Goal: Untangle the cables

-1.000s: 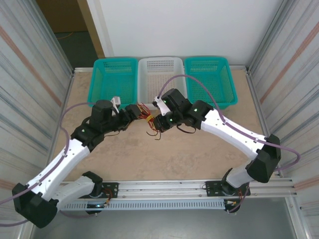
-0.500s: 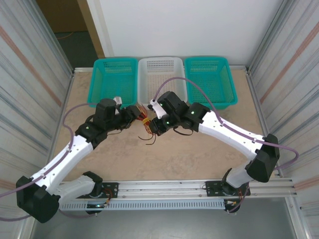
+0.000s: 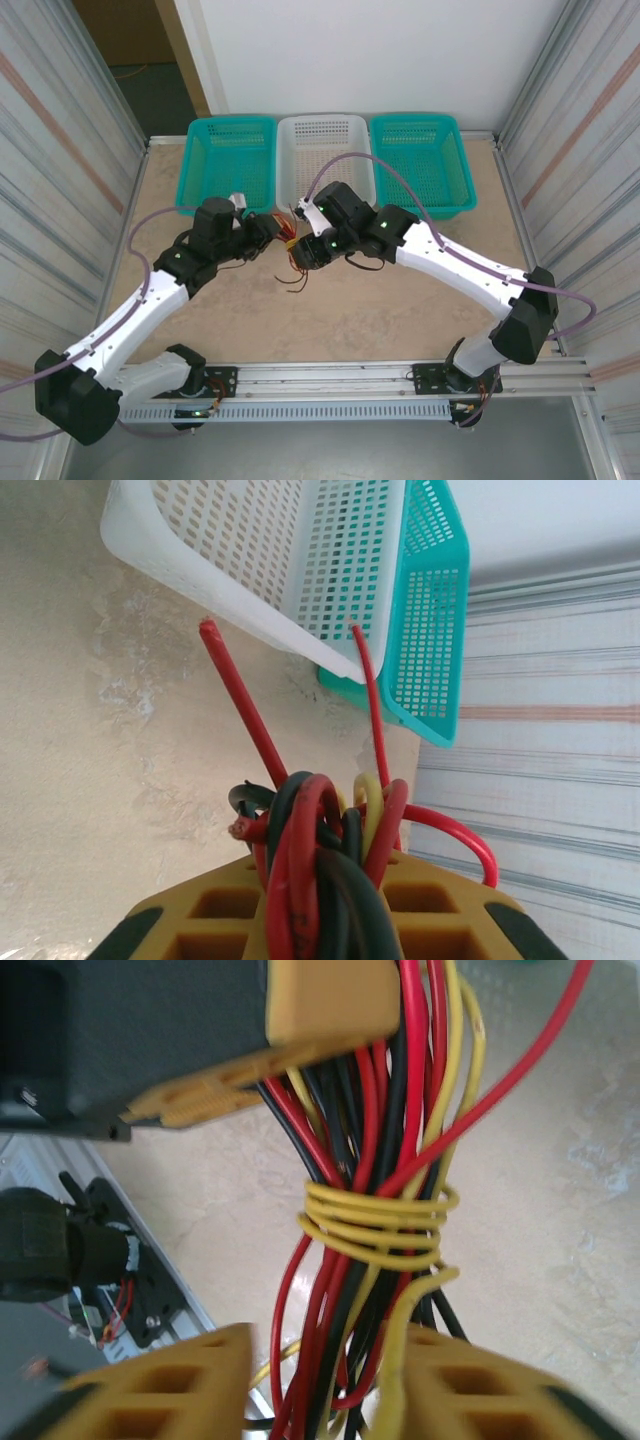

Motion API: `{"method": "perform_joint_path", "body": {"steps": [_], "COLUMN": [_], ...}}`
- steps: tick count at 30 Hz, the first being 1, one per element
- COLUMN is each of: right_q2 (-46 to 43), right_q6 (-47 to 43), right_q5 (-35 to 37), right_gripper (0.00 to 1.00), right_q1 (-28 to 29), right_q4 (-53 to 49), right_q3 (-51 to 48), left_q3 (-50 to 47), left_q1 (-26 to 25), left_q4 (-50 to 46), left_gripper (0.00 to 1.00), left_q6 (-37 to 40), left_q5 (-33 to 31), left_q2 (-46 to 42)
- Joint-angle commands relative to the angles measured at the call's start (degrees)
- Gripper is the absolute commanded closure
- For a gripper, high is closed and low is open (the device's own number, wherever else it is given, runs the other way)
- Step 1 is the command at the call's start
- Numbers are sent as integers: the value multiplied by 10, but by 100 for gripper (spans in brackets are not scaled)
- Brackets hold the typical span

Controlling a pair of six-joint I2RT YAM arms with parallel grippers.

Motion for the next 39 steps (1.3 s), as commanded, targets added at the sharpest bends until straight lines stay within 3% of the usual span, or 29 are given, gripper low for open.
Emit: {"method": "perform_joint_path", "body": {"steps": [1, 6, 13, 21, 26, 28, 35, 39], "right_q2": [-38, -63, -40, -15, -12, -18, -25, -45], "right_q6": [12, 49, 55, 55, 51, 51, 67, 114], "right_q5": [31, 47, 3, 1, 3, 11, -104, -179], "right_gripper": [32, 27, 32, 68, 86, 98, 100, 100], "right_q1": [-11, -37, -51, -58, -60, -71, -161, -203], "right_q4": [13, 23, 19, -12, -23, -26, 2, 97], "right_q3": [5, -7, 28, 54, 55, 55, 53, -16], "left_q3": [14, 31, 50, 54, 56, 60, 55, 60], "left_q1": [20, 38, 37, 36, 36, 36, 30, 23], "left_q4": [8, 24, 23, 24, 37, 50, 156, 232], "left_gripper": [100, 100, 100, 100, 100, 100, 100, 100], "left_q6": [23, 49, 67, 67, 65, 77, 62, 25], "left_q5": [12, 49, 69, 79, 93, 116, 222, 249], "left_q2": [5, 28, 38, 44, 50, 57, 76, 77]}}
